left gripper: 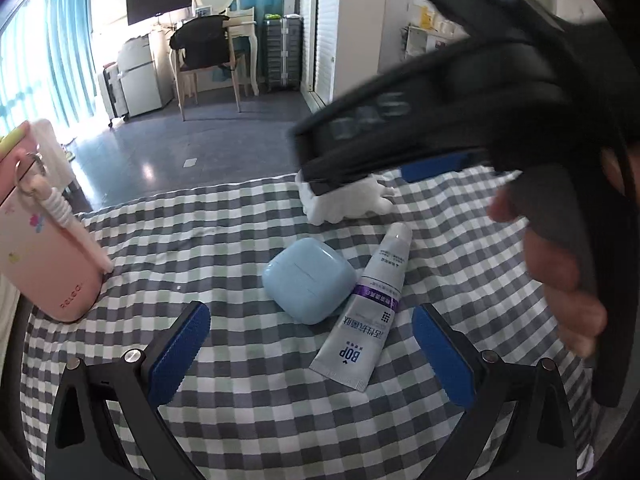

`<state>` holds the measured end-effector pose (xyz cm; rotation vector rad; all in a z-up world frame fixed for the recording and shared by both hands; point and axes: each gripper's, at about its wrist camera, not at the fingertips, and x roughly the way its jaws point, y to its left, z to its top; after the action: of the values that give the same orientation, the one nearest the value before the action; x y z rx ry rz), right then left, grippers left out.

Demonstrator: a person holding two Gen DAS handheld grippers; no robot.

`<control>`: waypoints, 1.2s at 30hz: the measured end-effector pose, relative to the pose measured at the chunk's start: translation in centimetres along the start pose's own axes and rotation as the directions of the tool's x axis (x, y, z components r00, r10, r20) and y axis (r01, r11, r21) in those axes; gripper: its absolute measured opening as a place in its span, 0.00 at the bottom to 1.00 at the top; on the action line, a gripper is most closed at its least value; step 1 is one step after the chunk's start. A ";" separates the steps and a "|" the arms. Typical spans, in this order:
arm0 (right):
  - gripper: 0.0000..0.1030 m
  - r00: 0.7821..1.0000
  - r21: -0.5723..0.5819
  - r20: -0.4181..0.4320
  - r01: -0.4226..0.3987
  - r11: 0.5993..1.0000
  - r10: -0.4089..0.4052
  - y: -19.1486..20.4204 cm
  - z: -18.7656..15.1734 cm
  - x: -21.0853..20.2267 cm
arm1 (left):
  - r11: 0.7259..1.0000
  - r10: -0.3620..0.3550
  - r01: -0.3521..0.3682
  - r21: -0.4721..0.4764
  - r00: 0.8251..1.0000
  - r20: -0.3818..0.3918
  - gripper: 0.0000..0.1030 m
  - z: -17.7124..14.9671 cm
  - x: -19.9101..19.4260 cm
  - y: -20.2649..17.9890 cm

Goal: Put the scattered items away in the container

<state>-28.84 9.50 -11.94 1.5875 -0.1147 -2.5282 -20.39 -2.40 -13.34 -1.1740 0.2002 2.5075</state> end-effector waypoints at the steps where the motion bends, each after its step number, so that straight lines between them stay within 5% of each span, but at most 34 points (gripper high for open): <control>1: 0.75 1.000 0.000 -0.005 -0.003 1.000 0.003 0.0 0.1 0.3 | 1.000 0.002 -0.002 0.001 1.000 -0.005 1.00 0.0 0.2 -0.1; 5: 0.75 1.000 0.000 -0.007 0.010 1.000 -0.010 -0.4 0.1 1.4 | 1.000 0.018 -0.019 -0.011 0.999 -0.039 0.98 0.0 1.1 0.0; 8: 0.75 1.000 0.013 -0.007 0.018 1.000 -0.018 -0.8 0.2 2.1 | 0.999 0.018 -0.022 -0.044 0.997 -0.072 0.87 0.0 1.8 0.5; 15: 0.77 0.999 -0.009 -0.009 0.049 0.999 -0.050 -0.5 0.0 3.0 | 0.993 -0.018 0.008 -0.116 0.996 -0.091 0.86 0.0 2.0 1.8; 27: 0.82 0.997 0.088 -0.031 -0.063 0.994 0.066 -2.5 0.2 2.7 | 0.995 -0.002 -0.007 -0.103 0.996 -0.087 0.86 -0.5 1.6 2.3; 30: 0.83 0.996 0.093 -0.032 -0.077 0.993 0.080 -2.6 0.1 2.7 | 0.996 -0.019 0.012 -0.093 0.997 -0.080 0.74 0.0 1.6 1.3; 32: 0.84 0.997 0.085 -0.032 -0.067 0.994 0.070 -2.5 0.0 2.8 | 0.997 -0.036 0.031 -0.074 0.997 -0.066 0.47 0.2 1.5 0.7; 36: 0.84 0.999 0.044 -0.036 -0.033 0.998 0.035 -1.7 -0.5 2.9 | 0.997 -0.030 0.026 -0.072 0.998 -0.061 0.43 0.4 1.4 0.4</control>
<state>-29.79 10.71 -14.93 1.6330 -0.1922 -2.4858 -21.70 -2.27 -14.18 -1.2745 0.1101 2.4748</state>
